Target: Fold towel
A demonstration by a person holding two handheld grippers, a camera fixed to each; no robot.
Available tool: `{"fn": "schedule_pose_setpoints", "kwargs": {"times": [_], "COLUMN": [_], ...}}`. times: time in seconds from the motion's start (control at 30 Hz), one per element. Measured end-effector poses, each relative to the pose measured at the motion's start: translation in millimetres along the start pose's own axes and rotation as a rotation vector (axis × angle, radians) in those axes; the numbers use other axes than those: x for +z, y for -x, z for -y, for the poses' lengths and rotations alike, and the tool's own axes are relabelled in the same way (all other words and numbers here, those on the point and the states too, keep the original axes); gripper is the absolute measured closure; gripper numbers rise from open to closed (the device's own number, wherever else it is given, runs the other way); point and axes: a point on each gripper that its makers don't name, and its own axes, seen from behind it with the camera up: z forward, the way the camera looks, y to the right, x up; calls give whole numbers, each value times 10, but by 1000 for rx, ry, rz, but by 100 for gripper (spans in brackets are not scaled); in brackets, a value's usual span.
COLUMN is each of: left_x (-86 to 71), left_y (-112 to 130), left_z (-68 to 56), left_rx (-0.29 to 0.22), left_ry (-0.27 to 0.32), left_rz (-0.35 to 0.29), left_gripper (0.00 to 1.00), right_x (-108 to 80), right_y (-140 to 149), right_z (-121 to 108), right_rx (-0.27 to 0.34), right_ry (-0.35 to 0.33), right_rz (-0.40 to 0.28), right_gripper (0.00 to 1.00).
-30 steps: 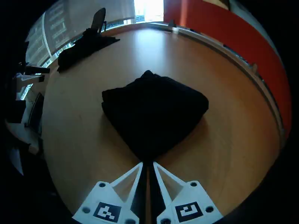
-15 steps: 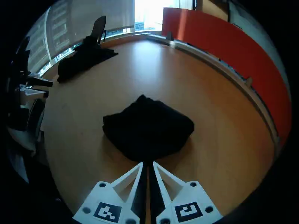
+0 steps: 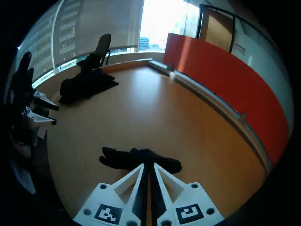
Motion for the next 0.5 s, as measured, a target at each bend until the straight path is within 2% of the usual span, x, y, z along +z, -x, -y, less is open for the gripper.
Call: {"fn": "schedule_pose_setpoints", "kwargs": {"times": [0.17,0.27,0.5], "left_x": [-8,-10,10], "left_y": [-69,-93,-137], "left_z": [0,-20,-84], "left_rx": [6,7,6], "left_ry": [3,9,26], "left_rz": [-13,-18,-23], "left_gripper": [8,8,8], "right_x": [-160,-260,-447], "right_y": [-336,-439,-441], "right_z": [-116,-189,-376], "right_rx": [-3,-1,-7], "right_ry": [20,31,61], "right_rz": [-68,-91,-98], "right_gripper": [97,97,97]}}
